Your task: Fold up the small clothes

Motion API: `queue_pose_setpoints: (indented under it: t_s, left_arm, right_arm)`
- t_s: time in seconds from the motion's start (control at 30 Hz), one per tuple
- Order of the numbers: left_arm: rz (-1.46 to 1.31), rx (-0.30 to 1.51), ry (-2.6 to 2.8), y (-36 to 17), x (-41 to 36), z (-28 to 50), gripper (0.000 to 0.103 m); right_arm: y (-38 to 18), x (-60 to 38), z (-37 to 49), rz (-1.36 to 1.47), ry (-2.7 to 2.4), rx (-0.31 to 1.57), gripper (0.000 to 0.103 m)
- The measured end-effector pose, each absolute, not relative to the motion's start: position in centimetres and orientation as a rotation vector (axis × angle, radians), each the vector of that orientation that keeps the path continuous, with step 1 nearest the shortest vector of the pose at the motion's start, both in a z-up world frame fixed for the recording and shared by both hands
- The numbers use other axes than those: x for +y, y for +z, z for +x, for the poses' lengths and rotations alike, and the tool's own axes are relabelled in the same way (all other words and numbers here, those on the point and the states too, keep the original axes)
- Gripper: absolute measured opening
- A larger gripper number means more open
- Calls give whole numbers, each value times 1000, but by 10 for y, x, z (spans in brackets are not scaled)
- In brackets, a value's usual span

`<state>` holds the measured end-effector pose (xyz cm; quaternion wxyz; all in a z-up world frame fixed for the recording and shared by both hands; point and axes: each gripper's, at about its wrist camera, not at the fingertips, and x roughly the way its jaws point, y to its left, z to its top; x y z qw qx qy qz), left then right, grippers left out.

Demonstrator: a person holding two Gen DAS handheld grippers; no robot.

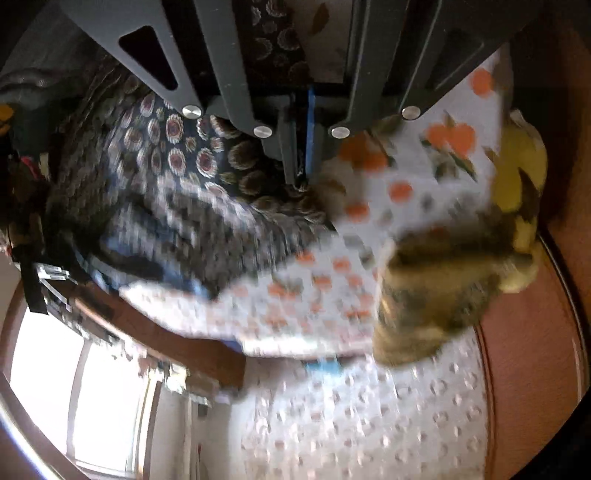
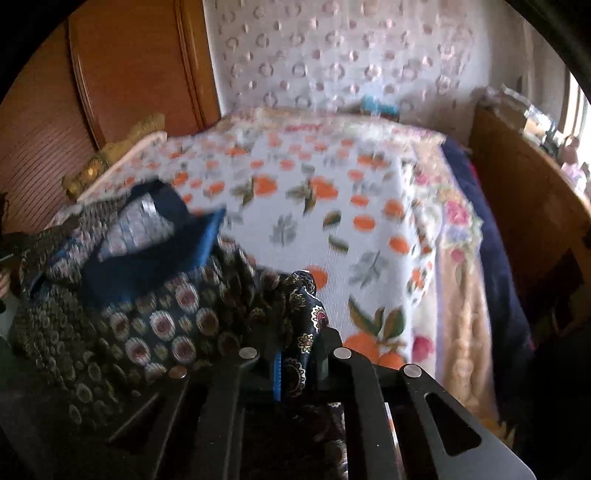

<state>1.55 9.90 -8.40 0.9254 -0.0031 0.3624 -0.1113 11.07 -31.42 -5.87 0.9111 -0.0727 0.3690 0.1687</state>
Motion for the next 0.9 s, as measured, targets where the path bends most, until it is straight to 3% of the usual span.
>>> queue_pose_setpoints:
  t_s: [0.27, 0.43, 0.67, 0.9]
  left_arm:
    - [14, 495, -181, 11, 109, 41, 3]
    - [51, 434, -123, 41, 122, 74, 3]
    - [30, 489, -37, 25, 157, 136, 3]
    - [54, 642, 0, -32, 160, 186, 3]
  right_arm:
    - [39, -303, 111, -170, 324, 493, 9]
    - [70, -298, 138, -177, 294, 435, 9]
    - [55, -285, 200, -167, 205, 468, 9]
    - [21, -228, 242, -200, 189, 600, 9]
